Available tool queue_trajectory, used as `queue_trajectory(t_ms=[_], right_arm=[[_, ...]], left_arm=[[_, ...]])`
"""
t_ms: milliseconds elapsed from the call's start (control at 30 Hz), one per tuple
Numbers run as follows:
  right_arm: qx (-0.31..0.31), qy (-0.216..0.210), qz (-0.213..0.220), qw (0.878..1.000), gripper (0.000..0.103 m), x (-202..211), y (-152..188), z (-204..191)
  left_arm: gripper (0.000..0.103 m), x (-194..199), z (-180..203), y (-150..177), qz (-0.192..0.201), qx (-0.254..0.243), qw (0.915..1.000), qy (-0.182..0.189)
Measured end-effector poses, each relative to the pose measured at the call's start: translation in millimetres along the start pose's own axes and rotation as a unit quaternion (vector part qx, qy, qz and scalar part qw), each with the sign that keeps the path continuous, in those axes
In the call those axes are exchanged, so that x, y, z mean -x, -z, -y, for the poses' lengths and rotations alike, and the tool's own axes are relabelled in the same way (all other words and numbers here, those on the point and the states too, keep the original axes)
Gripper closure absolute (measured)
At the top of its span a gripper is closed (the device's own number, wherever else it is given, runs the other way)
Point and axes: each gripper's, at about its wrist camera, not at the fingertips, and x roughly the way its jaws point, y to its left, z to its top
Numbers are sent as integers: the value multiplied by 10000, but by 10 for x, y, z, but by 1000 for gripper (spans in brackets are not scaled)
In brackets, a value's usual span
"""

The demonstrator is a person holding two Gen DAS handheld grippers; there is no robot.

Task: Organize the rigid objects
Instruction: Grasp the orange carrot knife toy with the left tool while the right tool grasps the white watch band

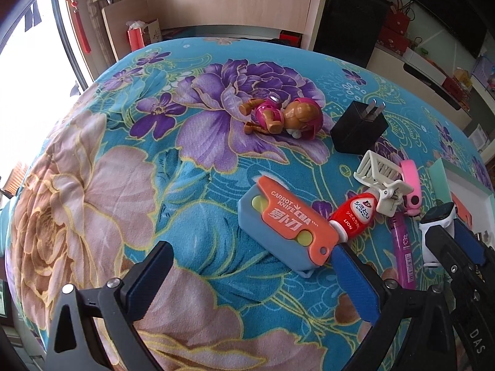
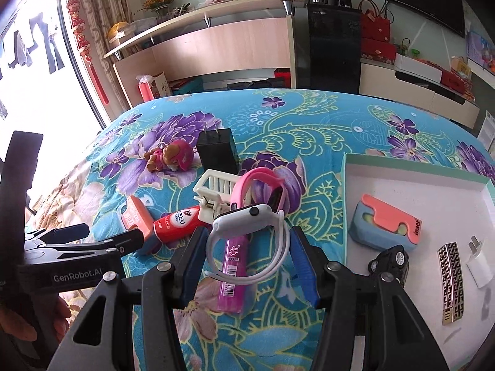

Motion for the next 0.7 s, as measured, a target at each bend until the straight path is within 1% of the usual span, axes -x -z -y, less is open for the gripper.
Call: queue_trajectory(t_ms=[133, 200, 233, 333, 600, 700], right_arm=[[-63, 8, -3, 10000, 48, 11, 2, 46], [-58, 5, -11, 10000, 48, 11, 2, 46], [-58, 5, -9, 10000, 48, 12, 2, 45], [-58, 0, -4, 10000, 48, 12, 1, 43], [-65, 25, -20, 10000, 48, 4, -2, 51], [-83, 31, -3, 10000, 48, 11, -7, 62]], left_arm=[[0, -43, 73, 23, -63, -219, 9997, -44], [0, -63, 90, 21, -35, -286, 9994, -208], [0, -87, 81, 18, -38, -273, 9993, -259], [0, -177, 8, 1, -88, -76, 9998, -175], [0, -267, -111, -143, 276, 145, 9990, -312], [0, -291, -149, -176, 371, 220, 9986, -303]])
